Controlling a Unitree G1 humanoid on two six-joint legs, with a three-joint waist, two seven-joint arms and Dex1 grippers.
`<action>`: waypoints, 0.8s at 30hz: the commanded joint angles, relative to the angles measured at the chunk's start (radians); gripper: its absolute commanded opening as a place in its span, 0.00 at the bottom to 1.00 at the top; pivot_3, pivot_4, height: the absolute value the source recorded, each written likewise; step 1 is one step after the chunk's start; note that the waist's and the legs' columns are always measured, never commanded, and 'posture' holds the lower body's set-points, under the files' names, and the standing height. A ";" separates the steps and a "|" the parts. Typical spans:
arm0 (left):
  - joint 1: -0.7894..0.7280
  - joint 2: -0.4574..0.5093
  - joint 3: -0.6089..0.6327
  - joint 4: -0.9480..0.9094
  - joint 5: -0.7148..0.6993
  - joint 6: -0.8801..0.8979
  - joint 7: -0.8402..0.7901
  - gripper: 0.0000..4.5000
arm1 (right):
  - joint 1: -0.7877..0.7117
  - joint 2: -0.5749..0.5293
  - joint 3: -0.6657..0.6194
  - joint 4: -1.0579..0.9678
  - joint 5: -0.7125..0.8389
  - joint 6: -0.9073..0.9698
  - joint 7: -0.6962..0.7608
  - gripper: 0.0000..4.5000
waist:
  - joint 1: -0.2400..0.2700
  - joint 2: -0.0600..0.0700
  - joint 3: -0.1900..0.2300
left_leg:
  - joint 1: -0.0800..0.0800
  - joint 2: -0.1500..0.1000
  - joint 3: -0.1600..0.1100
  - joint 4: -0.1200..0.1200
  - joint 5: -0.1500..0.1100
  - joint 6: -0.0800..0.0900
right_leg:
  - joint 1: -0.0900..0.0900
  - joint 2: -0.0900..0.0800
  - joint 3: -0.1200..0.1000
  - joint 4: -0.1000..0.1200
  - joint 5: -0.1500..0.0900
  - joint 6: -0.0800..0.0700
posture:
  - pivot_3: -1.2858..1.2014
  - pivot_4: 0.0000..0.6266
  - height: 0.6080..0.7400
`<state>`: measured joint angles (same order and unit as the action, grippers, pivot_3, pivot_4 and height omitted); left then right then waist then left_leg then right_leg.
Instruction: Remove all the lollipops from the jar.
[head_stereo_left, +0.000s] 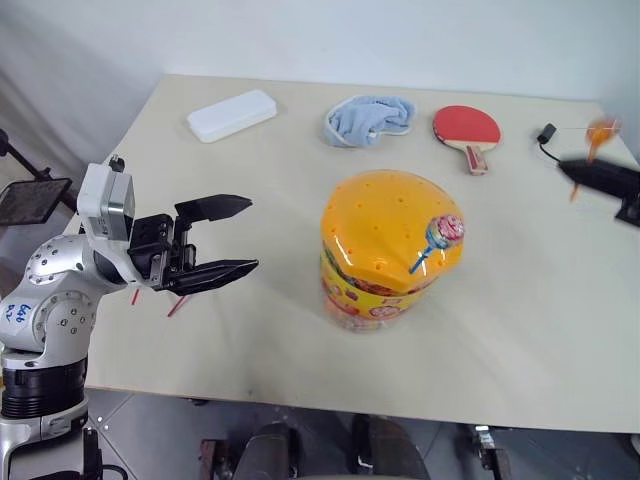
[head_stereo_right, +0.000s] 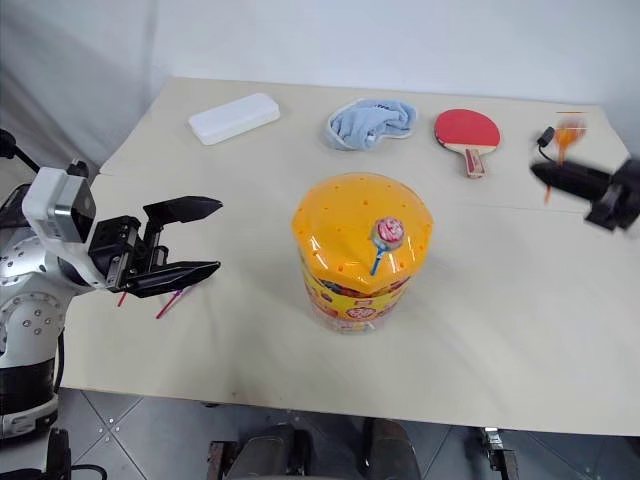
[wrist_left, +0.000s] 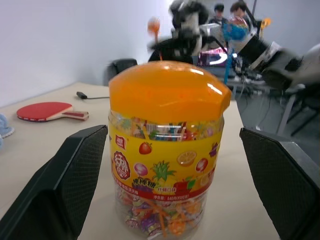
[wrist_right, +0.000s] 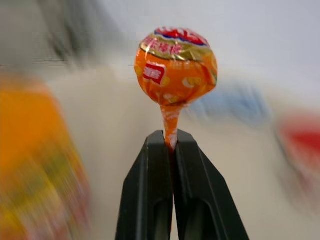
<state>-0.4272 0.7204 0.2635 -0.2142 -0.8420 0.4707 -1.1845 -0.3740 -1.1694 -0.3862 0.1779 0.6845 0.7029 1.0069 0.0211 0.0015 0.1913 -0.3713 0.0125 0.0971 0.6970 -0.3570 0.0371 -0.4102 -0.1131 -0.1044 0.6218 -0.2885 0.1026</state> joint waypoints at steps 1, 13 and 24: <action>-0.007 0.003 -0.016 -0.011 0.021 -0.030 -0.021 1.00 | 0.084 -0.060 0.127 0.068 -0.242 -0.076 -0.087 0.00 | -0.003 0.000 0.000 | 0.001 0.000 0.001 0.000 0.000 0.000 | 0.000 0.000 0.000 0.000 0.000 0.000 | 0.52 0.24 1.00; 0.015 0.023 -0.017 -0.038 0.021 -0.031 -0.011 1.00 | 0.154 0.019 0.218 0.129 -0.390 -0.078 -0.137 0.05 | -0.017 0.003 0.002 | 0.000 0.001 0.001 0.001 0.001 -0.002 | -0.001 0.001 0.000 0.001 0.000 0.000 | 0.52 0.24 1.00; 0.008 0.046 -0.009 -0.018 0.006 -0.004 -0.030 1.00 | 0.179 -0.003 -0.020 0.129 -0.298 -0.259 0.037 0.82 | -0.018 0.004 0.002 | 0.000 0.001 0.000 0.001 0.001 -0.002 | 0.000 0.003 0.000 0.000 0.000 0.001 | 0.52 0.24 1.00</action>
<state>-0.4248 0.7506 0.2277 -0.2216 -0.8214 0.4679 -1.2021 -0.1955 -1.1375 -0.3107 0.3222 0.3444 0.5183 0.9818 0.0032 0.0053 0.1931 -0.3711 0.0133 0.0972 0.6978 -0.3561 0.0353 -0.4104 -0.1100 -0.1046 0.6220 -0.2882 0.1031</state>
